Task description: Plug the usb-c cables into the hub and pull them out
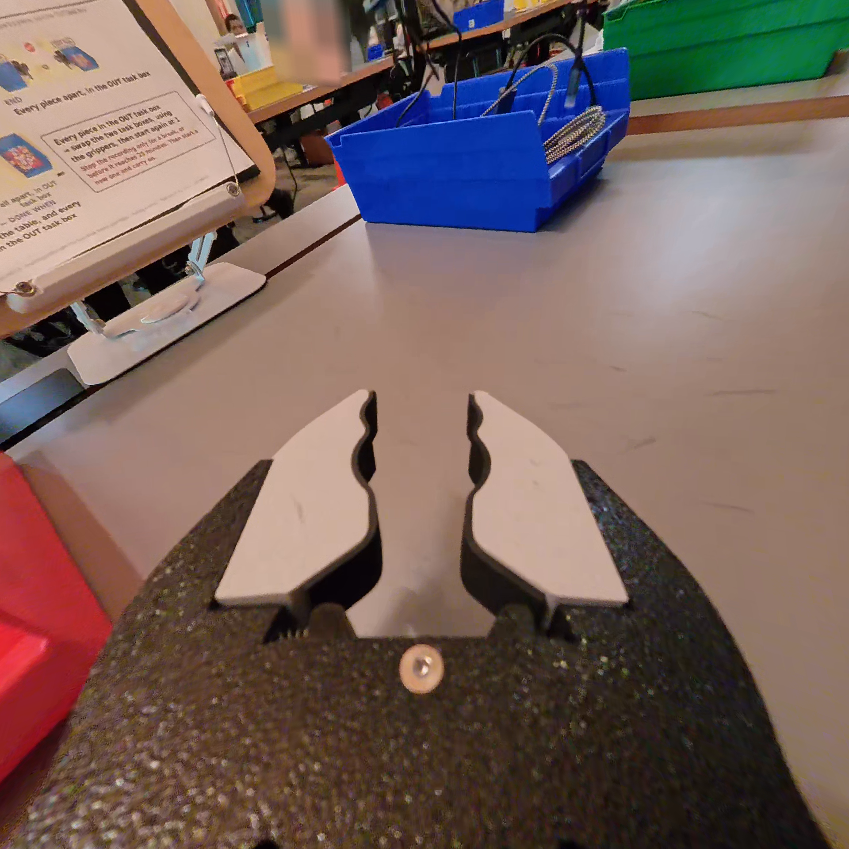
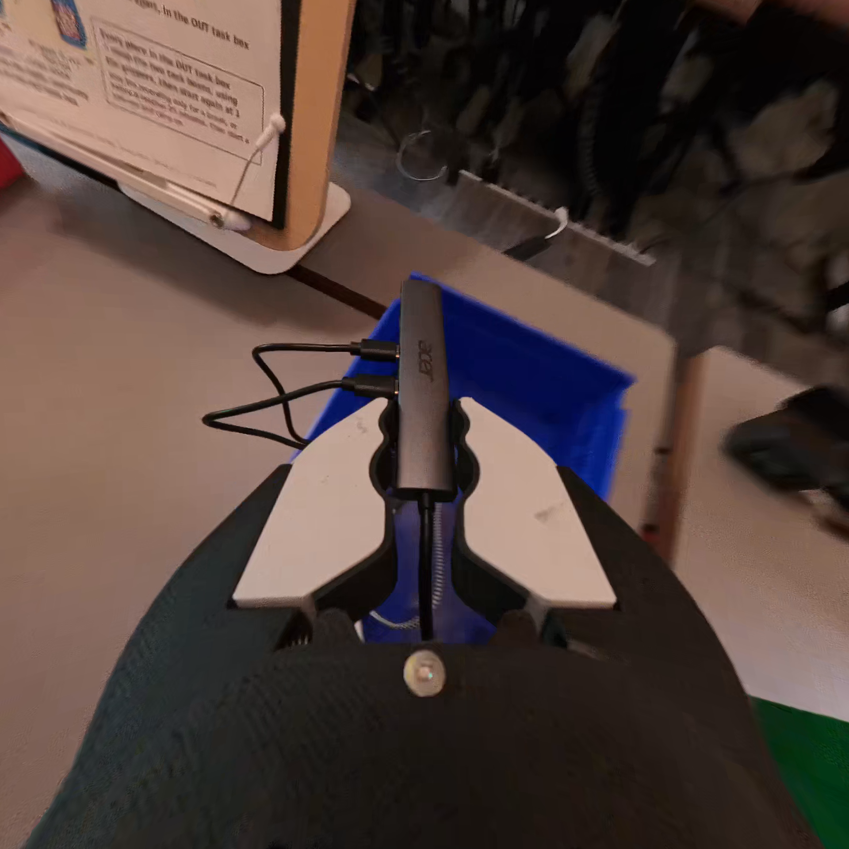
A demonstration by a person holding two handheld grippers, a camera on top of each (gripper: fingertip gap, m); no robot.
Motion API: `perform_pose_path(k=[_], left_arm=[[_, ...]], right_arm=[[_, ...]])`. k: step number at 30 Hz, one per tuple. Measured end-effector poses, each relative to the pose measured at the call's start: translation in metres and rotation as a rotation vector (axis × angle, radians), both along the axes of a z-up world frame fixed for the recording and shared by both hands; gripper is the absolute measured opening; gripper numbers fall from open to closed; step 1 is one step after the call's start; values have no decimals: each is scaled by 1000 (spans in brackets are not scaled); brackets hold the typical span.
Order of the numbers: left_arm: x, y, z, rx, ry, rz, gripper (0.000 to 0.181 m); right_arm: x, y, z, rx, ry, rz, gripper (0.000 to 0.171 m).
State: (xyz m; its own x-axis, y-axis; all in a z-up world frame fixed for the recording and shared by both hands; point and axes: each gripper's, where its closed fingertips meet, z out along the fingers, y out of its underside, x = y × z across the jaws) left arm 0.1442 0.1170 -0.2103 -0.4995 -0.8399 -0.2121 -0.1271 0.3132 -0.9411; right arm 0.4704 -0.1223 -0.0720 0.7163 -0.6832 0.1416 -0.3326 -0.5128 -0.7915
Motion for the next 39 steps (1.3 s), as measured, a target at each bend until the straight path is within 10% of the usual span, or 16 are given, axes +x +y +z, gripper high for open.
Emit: perform_pose_path(k=[8, 14, 18, 39], left_arm=[[-4, -11, 10, -64, -42, -51, 47], [-10, -6, 33, -328, -79, -102, 54], [-9, 3, 40, -466, -69, -125, 66], [20, 43, 18, -255, 55, 73, 87]], right_arm=[[-5, -36, -32, -19, -64, -158, 43], [-165, -103, -77, -44, -536, -348, 60], [-234, -107, -90, 150, -821, -323, 41], [-177, -29, -167, -358, -620, -25, 14]])
